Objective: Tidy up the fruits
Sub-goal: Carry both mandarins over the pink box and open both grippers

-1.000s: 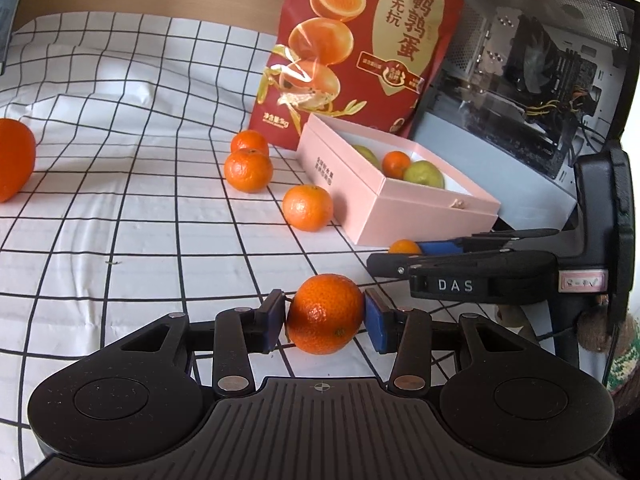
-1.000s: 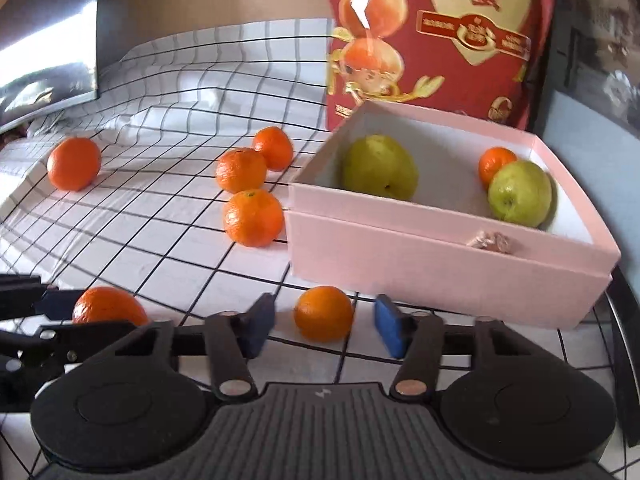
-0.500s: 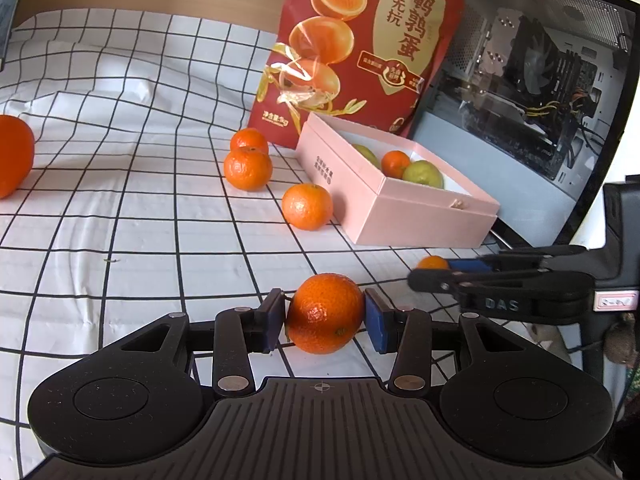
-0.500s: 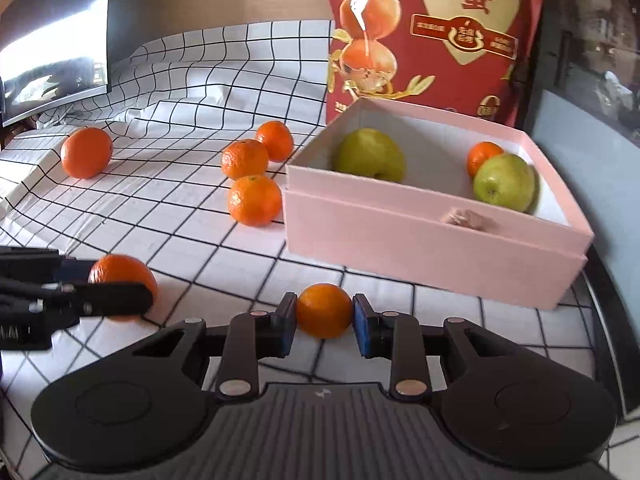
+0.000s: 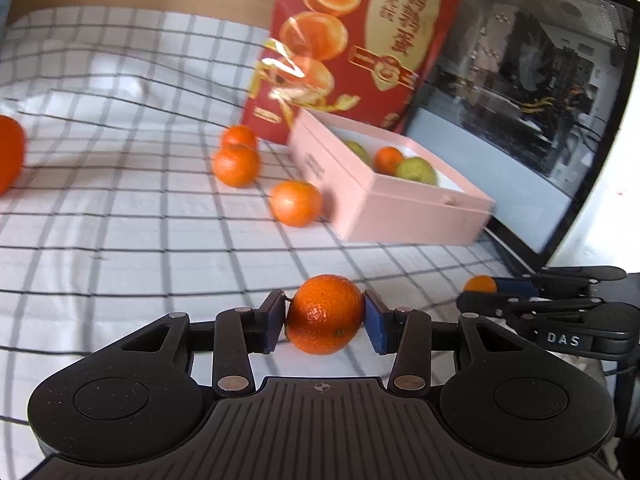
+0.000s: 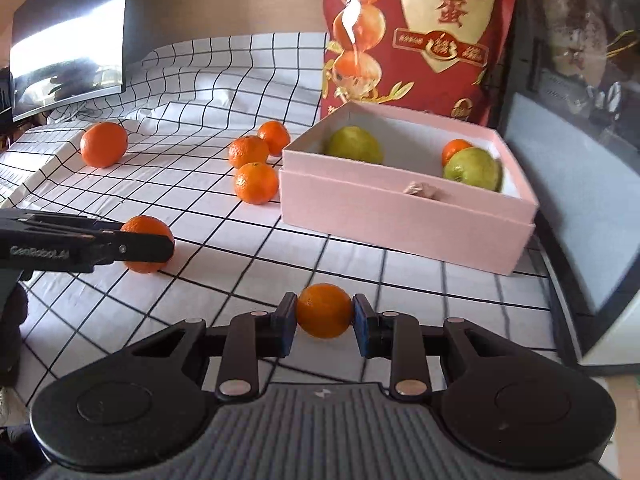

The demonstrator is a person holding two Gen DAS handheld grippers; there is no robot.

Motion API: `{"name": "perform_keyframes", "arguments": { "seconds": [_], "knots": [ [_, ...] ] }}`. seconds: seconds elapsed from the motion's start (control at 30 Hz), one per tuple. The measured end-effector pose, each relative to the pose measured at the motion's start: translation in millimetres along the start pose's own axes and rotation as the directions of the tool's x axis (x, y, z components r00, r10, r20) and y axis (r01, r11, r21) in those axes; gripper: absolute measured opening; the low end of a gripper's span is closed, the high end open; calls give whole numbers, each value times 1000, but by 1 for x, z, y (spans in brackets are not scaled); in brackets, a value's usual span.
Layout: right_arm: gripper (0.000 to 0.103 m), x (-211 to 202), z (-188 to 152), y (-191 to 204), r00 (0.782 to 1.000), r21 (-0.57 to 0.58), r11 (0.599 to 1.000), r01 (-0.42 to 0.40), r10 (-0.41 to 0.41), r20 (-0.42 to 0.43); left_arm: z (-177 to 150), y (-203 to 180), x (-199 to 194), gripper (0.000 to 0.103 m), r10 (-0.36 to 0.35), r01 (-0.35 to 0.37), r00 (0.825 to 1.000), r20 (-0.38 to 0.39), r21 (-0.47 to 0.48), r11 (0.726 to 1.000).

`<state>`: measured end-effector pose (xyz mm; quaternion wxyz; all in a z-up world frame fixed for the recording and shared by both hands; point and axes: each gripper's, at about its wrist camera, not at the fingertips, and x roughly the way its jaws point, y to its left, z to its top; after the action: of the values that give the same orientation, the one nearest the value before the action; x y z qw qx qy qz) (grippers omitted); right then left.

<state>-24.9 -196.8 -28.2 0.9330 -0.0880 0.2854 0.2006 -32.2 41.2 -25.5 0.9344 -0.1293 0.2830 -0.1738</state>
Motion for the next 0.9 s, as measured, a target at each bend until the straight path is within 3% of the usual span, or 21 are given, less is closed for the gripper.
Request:
{"name": "perform_keyframes", "arguments": {
  "seconds": [0.23, 0.47, 0.6, 0.7, 0.83, 0.9],
  "knots": [
    [29, -20, -5, -25, 998, 38, 997, 63, -64, 18, 21, -35, 13, 47, -93, 94, 995, -21, 51, 994],
    [29, -23, 23, -41, 991, 70, 991, 112, -116, 66, 117, -52, 69, 47, -213, 212, 977, -27, -29, 977],
    [29, -21, 59, -44, 986, 89, 988, 126, -135, 99, 173, -68, 106, 47, -186, 187, 982, -36, 32, 982],
    [29, -14, 91, -44, 980, 100, 986, 136, -149, 135, 201, -66, 139, 47, -132, 133, 989, -61, 5, 991],
    [29, 14, 124, -43, 978, 108, 979, 176, -186, 98, 216, -55, 178, 47, -62, 61, 994, -94, -17, 998],
    [29, 28, 132, -47, 977, 115, 975, 190, -199, 75, 214, -46, 193, 47, -71, 64, 989, -133, -58, 996]
  ]
}}
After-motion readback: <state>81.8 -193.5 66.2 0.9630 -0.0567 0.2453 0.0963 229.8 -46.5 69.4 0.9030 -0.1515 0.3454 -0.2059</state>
